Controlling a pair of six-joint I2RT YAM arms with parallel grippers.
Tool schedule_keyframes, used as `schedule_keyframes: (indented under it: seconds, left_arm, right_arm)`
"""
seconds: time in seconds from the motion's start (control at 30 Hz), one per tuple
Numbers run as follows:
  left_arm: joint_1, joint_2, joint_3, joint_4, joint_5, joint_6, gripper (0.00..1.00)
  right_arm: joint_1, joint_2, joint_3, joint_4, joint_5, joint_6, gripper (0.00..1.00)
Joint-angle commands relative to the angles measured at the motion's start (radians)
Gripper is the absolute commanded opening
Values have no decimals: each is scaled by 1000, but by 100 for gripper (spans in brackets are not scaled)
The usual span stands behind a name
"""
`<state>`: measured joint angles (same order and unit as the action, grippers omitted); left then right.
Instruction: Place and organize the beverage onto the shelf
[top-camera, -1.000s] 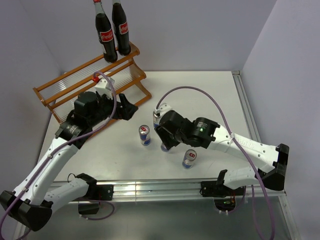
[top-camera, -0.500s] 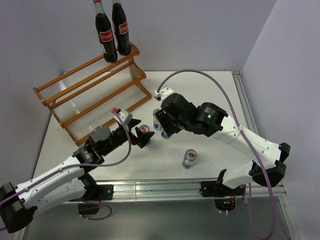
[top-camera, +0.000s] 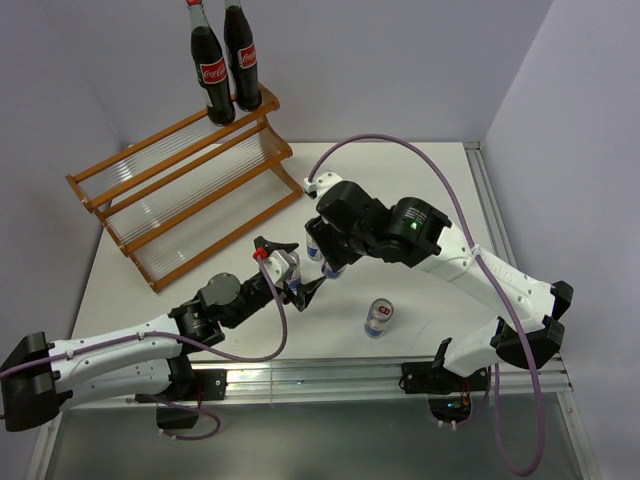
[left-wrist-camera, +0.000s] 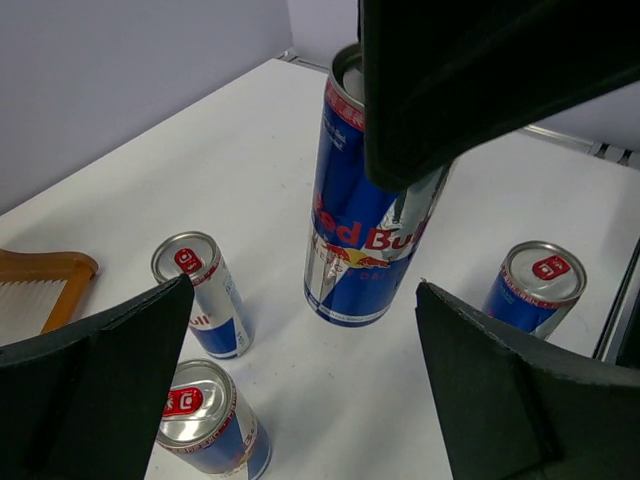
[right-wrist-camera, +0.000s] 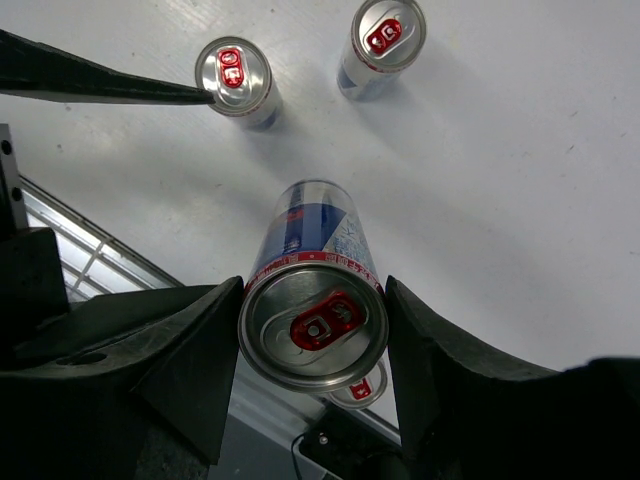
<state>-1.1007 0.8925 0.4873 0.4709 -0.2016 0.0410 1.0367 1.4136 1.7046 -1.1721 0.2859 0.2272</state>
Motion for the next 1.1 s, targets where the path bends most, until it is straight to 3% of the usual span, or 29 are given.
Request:
schedule_keyframes:
  seconds: [0.0,0.43,0.67,0.83,0.87,0.9,0.97,1.0,1.07]
  left_arm:
    - [-19,22,27,106,-45,72,100]
    - [-82,138,42,170,-102,125,99]
    - [-90,180,94,110,-117,117,84]
    - [-90,201,132,72,-127,82,64]
    - [-90,204,138,69,-128,77,55]
    - [-90,207,142,68,-121,66,39]
    - [-91,201,143,77,-117,56,30]
    - [-93,192,143,86,-119,47,18]
    - [-93,177,132,110,-130,34,4]
  right_arm:
    - [11,-11,64,28,6,8,11]
    - [69,-21,52,61,-24,8,12]
    - [88,-19,55,75,-25,11,12]
    - [88,-34,35,109,-44,20,14]
    - [88,-36,33,112,-42,26,15]
    - [88,-39,30,123,-42,29,16]
    - [88,-44,23,137,-44,35,19]
    - [88,-45,21,149,-45,34,23]
    - [88,-64,4,167,-47,37,39]
